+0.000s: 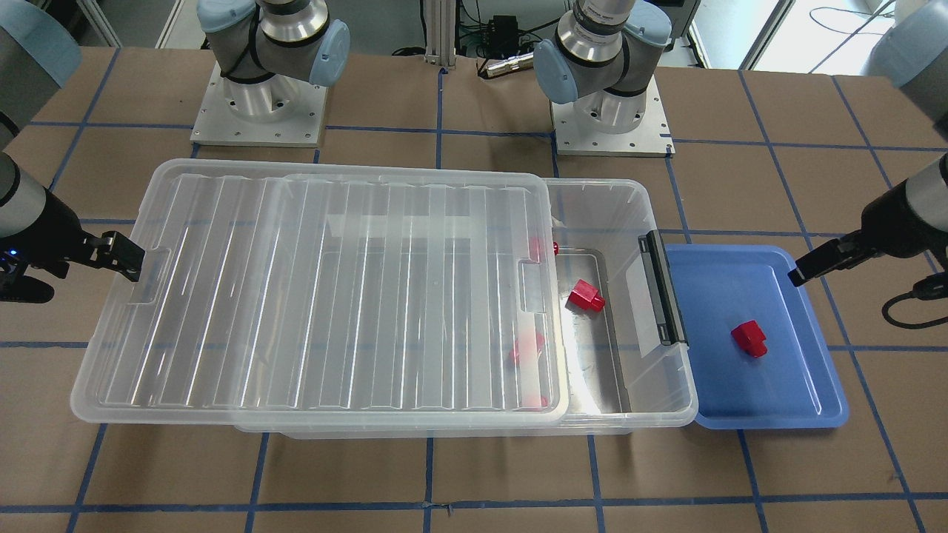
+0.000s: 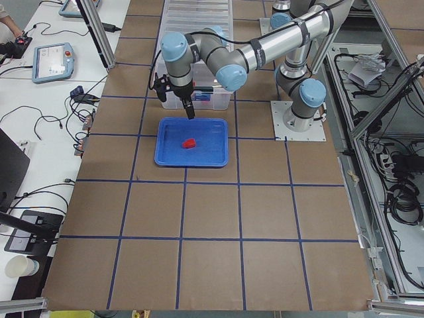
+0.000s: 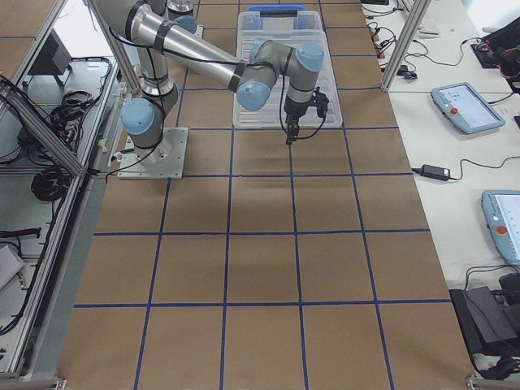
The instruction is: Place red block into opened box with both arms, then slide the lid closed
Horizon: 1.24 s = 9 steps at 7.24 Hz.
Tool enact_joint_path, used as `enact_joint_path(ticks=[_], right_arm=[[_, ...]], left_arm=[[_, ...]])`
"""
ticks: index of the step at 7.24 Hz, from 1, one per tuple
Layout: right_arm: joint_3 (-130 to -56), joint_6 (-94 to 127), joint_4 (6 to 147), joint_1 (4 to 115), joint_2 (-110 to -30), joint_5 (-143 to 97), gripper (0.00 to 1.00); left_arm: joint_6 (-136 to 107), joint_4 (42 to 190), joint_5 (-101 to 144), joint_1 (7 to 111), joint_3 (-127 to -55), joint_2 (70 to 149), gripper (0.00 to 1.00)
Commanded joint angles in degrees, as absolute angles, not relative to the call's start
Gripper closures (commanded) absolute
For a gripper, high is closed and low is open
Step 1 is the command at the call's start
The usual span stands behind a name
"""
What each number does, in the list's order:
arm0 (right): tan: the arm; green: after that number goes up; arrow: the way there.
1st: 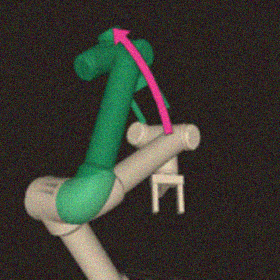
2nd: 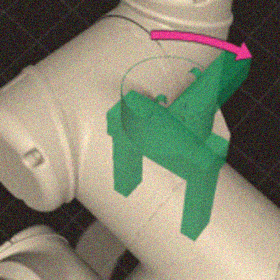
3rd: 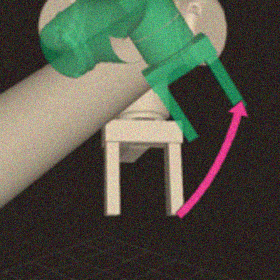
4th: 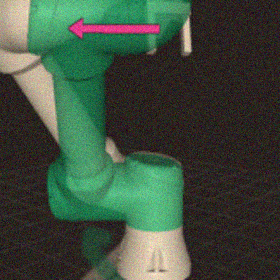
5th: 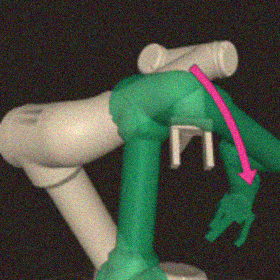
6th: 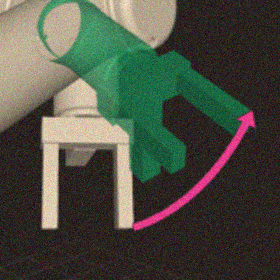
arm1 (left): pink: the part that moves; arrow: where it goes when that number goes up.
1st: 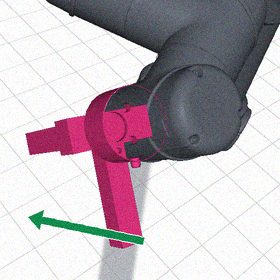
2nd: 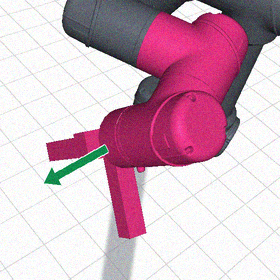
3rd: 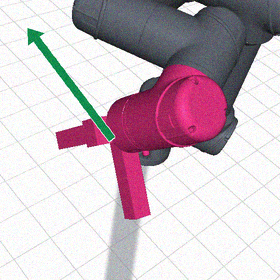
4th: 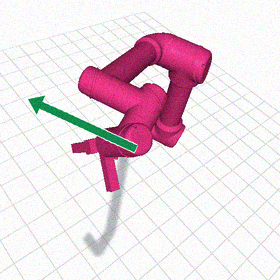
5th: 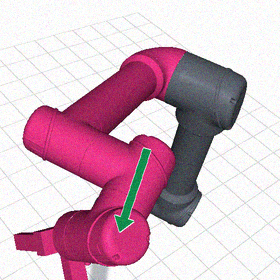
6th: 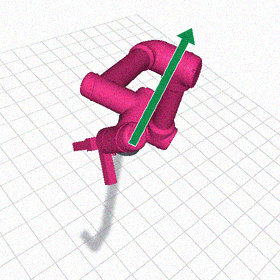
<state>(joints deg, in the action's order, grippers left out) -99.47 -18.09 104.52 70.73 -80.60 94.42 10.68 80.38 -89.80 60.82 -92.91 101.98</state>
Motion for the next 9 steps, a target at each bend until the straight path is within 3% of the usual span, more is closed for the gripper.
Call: enact_joint_path(ticks=[1,4,7,8,9], right_arm=[[-99.4,-20.4,104.7,70.4,-80.6,94.8,0.00],[-99.5,-22.9,104.7,68.0,-80.6,94.7,0.00],[-99.8,-22.9,104.6,67.9,-80.7,94.8,0.00],[-99.3,-22.8,104.4,67.9,-80.8,95.0,0.00],[-99.1,-22.6,104.0,67.9,-81.4,95.0,0.00]], left_arm=[[11.0,67.3,-89.6,60.6,-99.0,106.1,0.00],[11.0,56.2,-89.6,60.6,-107.8,107.7,0.02],[11.0,50.0,-89.7,60.6,-110.5,111.1,0.03],[11.2,49.6,-90.2,60.6,-110.6,111.7,0.11],[11.4,49.1,-90.4,60.6,-110.8,112.1,0.29]])
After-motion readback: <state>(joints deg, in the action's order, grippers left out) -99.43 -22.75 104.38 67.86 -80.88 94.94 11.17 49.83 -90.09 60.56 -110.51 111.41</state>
